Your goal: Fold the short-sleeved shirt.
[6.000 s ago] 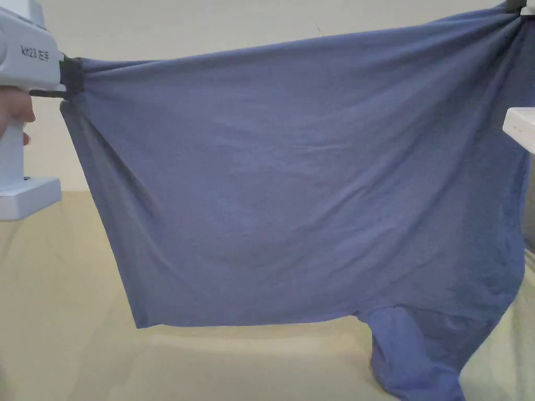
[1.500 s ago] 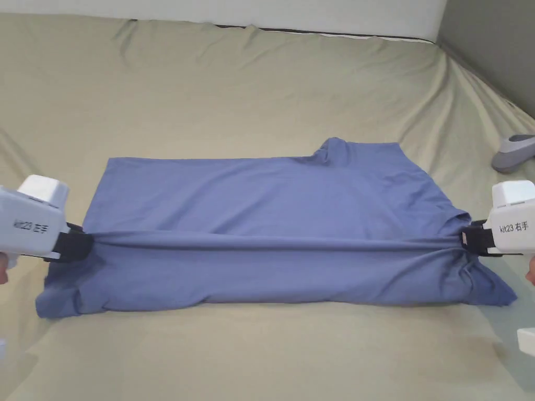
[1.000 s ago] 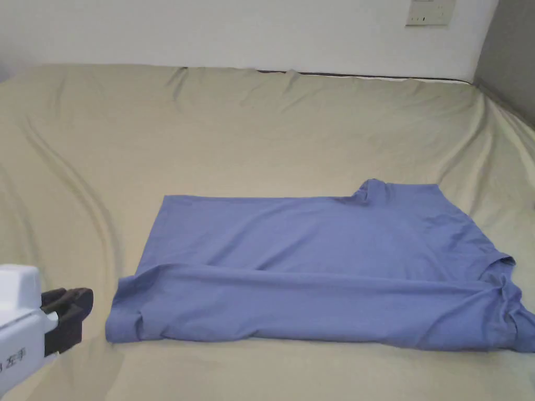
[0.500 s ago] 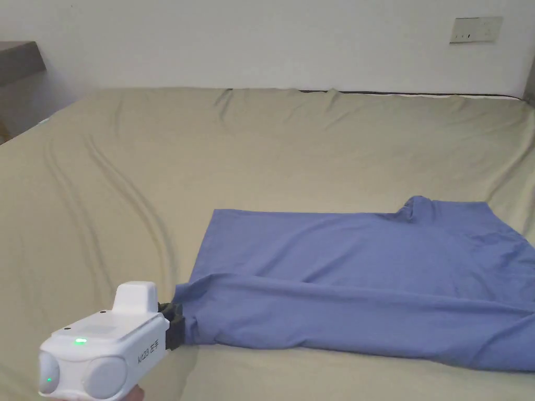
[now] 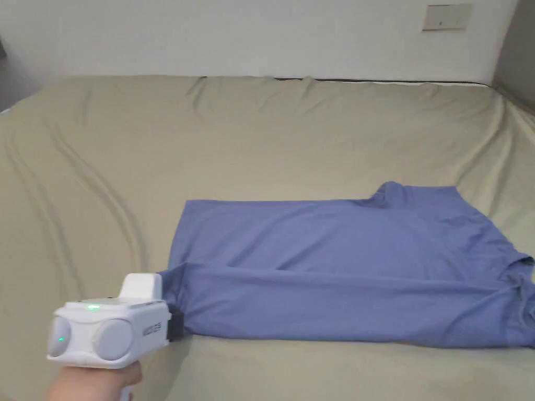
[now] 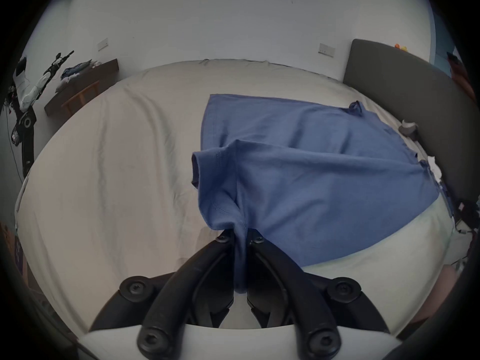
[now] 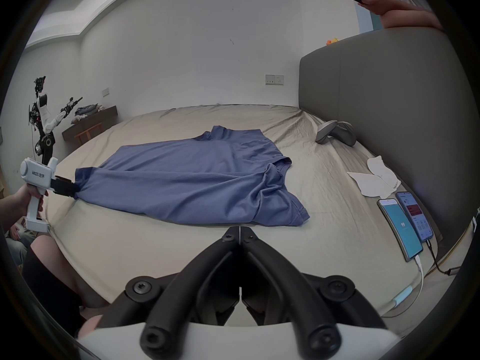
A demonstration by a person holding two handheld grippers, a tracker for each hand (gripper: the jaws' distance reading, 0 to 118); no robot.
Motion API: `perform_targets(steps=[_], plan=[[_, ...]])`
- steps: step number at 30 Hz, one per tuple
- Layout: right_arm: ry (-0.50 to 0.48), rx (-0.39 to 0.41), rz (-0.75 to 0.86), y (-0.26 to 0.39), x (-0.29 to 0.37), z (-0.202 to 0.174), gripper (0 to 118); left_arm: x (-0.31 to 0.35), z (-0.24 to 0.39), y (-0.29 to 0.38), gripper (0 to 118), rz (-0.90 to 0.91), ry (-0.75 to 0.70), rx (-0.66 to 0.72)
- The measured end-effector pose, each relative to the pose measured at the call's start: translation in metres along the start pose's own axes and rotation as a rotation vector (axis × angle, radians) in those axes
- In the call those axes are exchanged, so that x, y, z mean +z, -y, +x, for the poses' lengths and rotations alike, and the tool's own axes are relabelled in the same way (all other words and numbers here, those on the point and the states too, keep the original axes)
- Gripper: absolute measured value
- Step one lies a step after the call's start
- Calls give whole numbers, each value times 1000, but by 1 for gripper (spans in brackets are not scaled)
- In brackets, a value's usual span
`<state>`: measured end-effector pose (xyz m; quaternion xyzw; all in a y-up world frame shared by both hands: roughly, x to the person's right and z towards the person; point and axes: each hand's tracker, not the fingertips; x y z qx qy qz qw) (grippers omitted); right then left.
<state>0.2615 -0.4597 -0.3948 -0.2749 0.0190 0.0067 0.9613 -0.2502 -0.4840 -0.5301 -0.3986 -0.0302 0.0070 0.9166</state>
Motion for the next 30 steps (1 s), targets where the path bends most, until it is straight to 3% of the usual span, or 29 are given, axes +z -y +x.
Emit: perform_targets(steps=[2,4,5,6,9,10,12,13,14,16,18,23,25,30], plan=[[18,74,-72,-6,-17,9,7,12,-6,-3,5,23,13,15],[60,102,-125,-11,-39,20,68,26,-7,-7,5,41,22,8],[72,91,-162,-11,-55,30,88,28,-8,-8,5,41,31,8],[73,75,-172,-12,-66,36,89,30,-9,-9,4,38,37,13],[125,10,-187,-16,-101,55,81,30,-8,-11,5,21,43,21],[135,-25,-230,-16,-113,60,72,28,-5,-10,4,15,39,13],[101,-73,-279,-13,-129,65,35,26,-2,-10,5,-1,37,8],[60,-81,-336,-14,-132,62,24,26,-1,-9,4,-7,37,9],[81,-56,-267,-16,-126,58,11,26,0,-7,4,-18,40,10],[24,-11,-197,-21,-120,52,11,25,-2,-8,4,-24,44,15],[55,30,-227,-24,-113,42,11,31,-4,-10,5,-23,51,23],[84,-30,-107,-34,-73,50,11,68,-14,-15,4,56,107,26],[78,24,-79,-38,-49,45,11,85,-22,-12,4,69,142,33],[54,25,-101,-23,0,42,11,119,-38,10,4,73,140,22]])
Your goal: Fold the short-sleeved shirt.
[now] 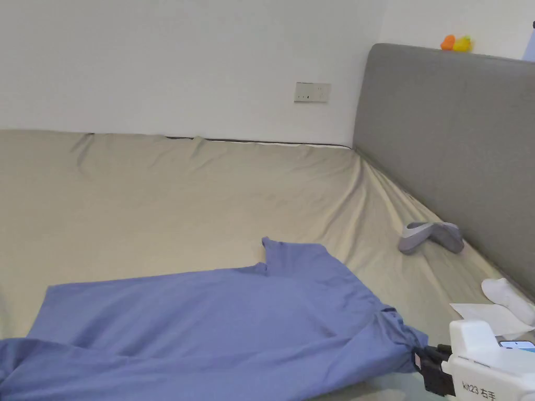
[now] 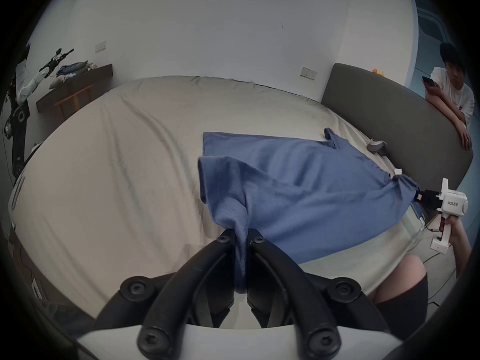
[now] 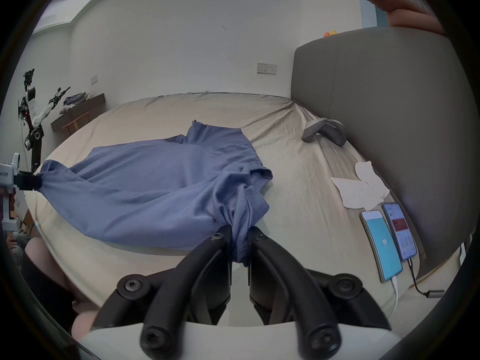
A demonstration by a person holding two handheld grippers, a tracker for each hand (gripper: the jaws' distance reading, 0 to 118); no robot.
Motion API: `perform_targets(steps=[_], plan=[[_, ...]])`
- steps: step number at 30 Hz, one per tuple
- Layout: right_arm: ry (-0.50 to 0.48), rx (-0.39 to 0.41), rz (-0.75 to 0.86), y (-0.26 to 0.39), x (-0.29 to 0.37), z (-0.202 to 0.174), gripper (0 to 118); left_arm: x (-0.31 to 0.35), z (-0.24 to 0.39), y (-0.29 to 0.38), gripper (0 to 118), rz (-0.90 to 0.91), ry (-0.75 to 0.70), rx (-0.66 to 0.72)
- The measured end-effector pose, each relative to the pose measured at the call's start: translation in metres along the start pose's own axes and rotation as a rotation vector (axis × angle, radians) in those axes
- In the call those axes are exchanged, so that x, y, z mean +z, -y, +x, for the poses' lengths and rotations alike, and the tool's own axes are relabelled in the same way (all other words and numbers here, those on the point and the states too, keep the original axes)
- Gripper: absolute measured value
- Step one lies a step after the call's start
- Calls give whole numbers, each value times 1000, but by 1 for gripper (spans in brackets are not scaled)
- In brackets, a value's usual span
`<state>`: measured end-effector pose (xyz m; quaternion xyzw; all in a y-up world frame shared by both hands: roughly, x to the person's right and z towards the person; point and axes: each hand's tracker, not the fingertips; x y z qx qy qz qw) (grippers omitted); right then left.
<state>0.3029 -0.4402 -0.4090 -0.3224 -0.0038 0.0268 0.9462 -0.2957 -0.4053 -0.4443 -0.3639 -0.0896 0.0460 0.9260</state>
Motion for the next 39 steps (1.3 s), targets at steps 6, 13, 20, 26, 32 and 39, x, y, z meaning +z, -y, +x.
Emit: perform_targets(steps=[6,13,20,26,32,39], plan=[[-4,47,-119,48,18,2,11,14,-17,44,4,-108,17,-9],[68,10,-188,78,12,0,10,-4,-13,77,5,-166,-24,-52],[-14,-31,-170,67,28,12,66,12,-44,56,81,-12,-144,-19],[-21,-37,51,-1,40,-5,85,-1,-25,-10,100,152,-177,-63],[-46,-25,192,-59,-14,-22,0,-74,-20,-78,0,160,-130,-53],[-90,5,162,-99,-60,-39,0,-169,-30,-125,0,36,-132,15]])
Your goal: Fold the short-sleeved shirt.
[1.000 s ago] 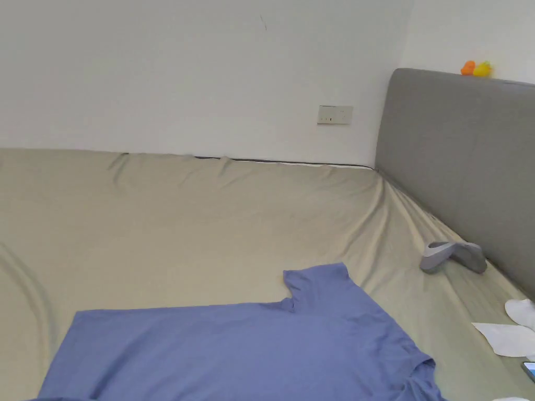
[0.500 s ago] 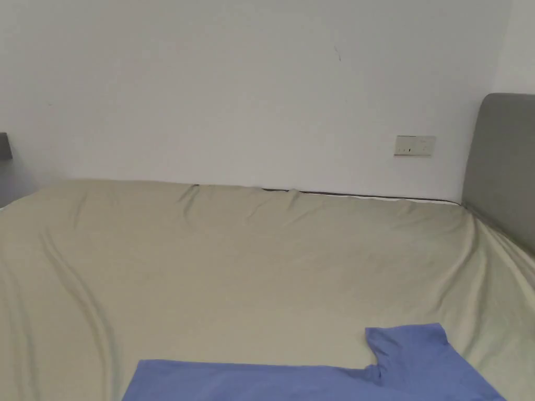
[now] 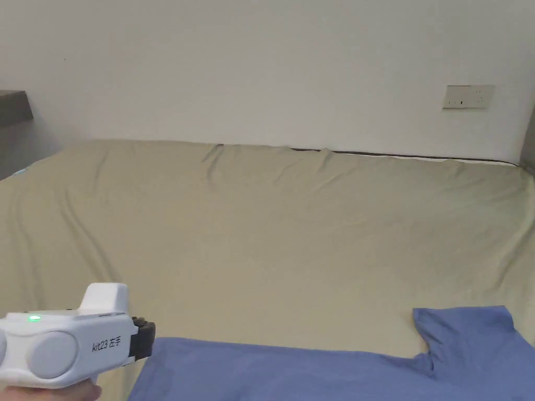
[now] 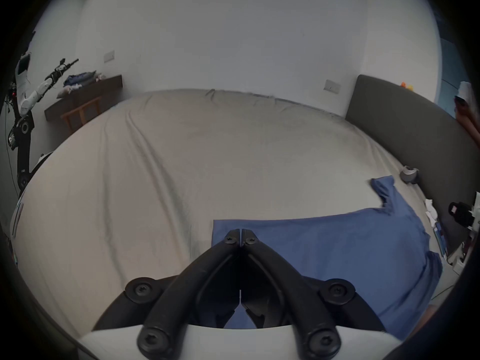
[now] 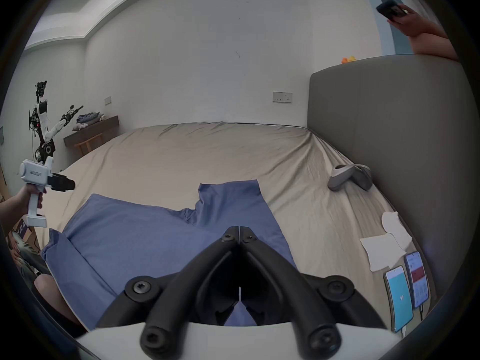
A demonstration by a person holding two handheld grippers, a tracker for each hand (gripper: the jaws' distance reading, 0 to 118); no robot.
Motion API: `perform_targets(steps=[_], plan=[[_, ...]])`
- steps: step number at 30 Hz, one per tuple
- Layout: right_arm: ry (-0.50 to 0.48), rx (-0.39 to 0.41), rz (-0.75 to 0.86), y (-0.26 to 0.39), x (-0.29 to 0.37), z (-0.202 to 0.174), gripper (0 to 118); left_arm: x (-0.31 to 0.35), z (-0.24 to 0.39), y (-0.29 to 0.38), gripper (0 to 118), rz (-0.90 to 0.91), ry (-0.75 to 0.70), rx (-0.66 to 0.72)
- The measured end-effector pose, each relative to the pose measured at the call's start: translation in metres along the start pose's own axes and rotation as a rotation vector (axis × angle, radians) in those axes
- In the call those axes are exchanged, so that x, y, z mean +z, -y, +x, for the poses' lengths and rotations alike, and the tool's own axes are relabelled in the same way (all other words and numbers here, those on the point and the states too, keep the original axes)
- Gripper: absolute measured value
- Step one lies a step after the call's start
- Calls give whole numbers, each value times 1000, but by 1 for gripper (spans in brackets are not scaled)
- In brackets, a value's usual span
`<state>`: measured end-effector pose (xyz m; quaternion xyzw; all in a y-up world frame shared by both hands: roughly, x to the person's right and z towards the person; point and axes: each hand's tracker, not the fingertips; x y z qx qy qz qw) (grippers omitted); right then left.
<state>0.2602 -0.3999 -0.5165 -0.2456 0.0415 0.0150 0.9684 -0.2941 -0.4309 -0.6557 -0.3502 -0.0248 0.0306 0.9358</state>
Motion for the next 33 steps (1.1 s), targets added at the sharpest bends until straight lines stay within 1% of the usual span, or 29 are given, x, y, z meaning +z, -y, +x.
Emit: perform_targets(steps=[1,2,5,6,8,9,10,11,12,13,14,15,17,18,19,20,21,22,23,24,25,26,27,28,29,30,31,32,33], plan=[[-4,2,-3,-1,-5,-2,0,-15,0,-3,0,1,-13,7],[-13,5,-7,-2,-7,-3,0,-26,-2,-6,3,-7,-5,7],[-37,16,-26,-4,-16,-4,0,-68,-8,-13,87,-111,10,57],[-41,24,-31,-4,-17,-4,0,-78,-9,-13,93,-123,11,75],[-41,31,-37,-5,-18,0,0,-97,-12,-11,71,-185,22,142],[-34,29,-41,-4,-19,3,0,-104,-12,-8,71,-225,-3,170],[-26,27,-52,-5,-21,6,0,-107,-3,0,36,-199,-158,131],[-26,28,-67,-5,-25,9,0,-100,0,4,15,-124,-173,56],[-26,30,-78,-5,-29,12,0,-96,-1,3,10,-151,-79,72],[-24,31,-86,-6,-36,15,0,-93,0,5,4,-150,-84,36],[-21,36,-97,-8,-45,17,0,-89,2,6,3,-152,-74,13],[-5,58,-103,-10,-57,18,0,-78,11,9,2,-136,-61,-7],[52,110,-126,-17,-82,20,0,-63,15,11,2,-87,-44,-26],[65,105,-160,-22,-99,26,15,-55,16,11,2,-79,-9,-24],[65,86,-190,-26,-117,33,41,-41,24,12,1,-66,16,-30],[53,30,-252,-25,-134,42,64,-35,28,14,1,-55,26,-53],[73,-17,-269,-25,-152,52,77,-28,31,16,1,-41,11,-71],[79,-48,-295,-24,-168,61,76,-24,31,16,1,-42,16,-75],[105,-64,-314,-21,-185,69,76,-22,28,11,1,-40,28,-67],[167,-48,-296,-16,-192,72,76,-19,27,11,1,-38,38,-58],[197,-35,-301,-13,-203,76,75,-16,26,11,1,-36,42,-54],[185,-2,-333,-9,-212,77,74,-17,24,11,1,-34,37,-51],[177,-28,-356,-4,-218,78,64,-17,21,9,1,-37,36,-47],[147,-67,-379,3,-219,77,48,-18,19,9,1,-47,41,-37],[80,-108,-403,9,-221,78,42,-17,19,9,1,-51,43,-27],[69,-122,-426,16,-221,74,41,-16,18,10,1,-57,47,-19],[123,-7,-323,11,-215,70,35,-18,14,9,2,-62,50,-15],[98,14,-355,14,-211,66,18,-18,15,10,1,-68,52,-20],[62,8,-383,15,-208,66,2,-17,16,11,1,-73,53,-30]])
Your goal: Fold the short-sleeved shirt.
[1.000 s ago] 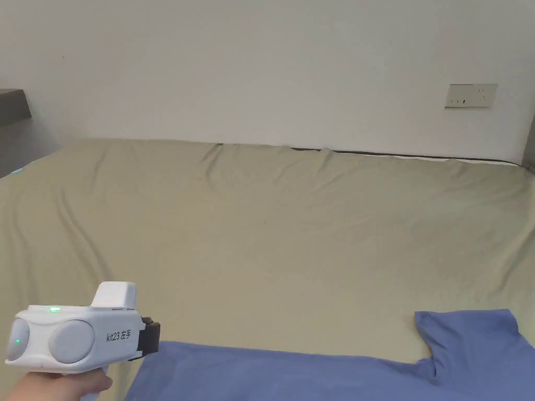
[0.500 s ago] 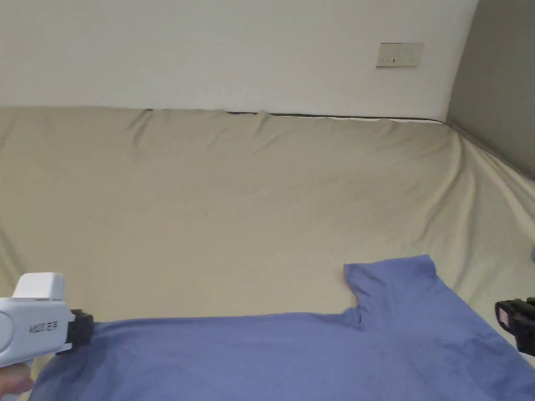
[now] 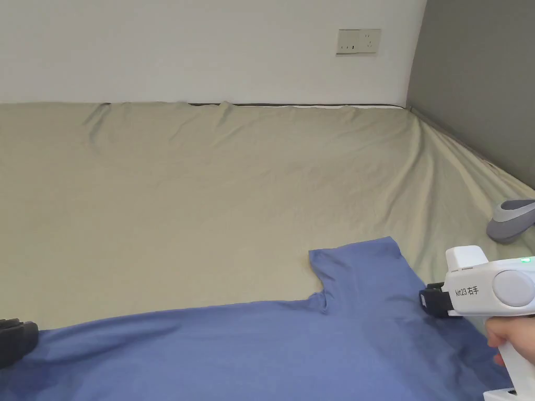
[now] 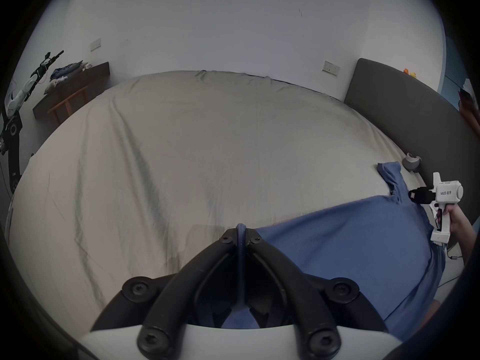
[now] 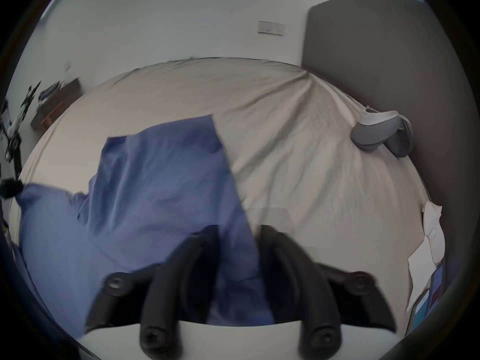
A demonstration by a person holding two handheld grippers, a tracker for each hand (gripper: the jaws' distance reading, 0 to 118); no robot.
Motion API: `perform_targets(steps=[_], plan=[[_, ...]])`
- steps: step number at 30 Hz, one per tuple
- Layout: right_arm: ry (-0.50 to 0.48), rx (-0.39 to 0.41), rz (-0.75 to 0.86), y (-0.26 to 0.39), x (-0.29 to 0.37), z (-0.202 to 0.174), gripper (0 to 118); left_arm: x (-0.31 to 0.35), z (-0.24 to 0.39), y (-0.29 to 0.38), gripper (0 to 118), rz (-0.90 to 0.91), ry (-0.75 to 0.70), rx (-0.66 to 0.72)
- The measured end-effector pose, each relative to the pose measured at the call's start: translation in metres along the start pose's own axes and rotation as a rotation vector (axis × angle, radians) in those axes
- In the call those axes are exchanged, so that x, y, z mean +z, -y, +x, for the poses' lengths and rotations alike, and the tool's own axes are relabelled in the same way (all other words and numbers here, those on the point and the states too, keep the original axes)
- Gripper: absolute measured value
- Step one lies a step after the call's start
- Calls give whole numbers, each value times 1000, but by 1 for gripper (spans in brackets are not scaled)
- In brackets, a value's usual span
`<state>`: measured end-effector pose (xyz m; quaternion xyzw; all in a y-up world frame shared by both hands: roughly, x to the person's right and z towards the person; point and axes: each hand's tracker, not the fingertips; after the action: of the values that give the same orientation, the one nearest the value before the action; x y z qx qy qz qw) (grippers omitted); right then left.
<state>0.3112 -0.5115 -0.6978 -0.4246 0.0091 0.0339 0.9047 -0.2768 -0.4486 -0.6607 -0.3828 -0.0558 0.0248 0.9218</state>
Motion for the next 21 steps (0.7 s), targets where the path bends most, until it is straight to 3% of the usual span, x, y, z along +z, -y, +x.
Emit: perform_targets(steps=[9,16,21], plan=[[7,-65,216,1,91,10,2,47,-11,-7,2,75,9,31],[23,21,301,36,206,7,2,143,-21,20,2,158,58,53],[-1,60,270,106,255,4,2,186,-28,84,2,114,84,47]])
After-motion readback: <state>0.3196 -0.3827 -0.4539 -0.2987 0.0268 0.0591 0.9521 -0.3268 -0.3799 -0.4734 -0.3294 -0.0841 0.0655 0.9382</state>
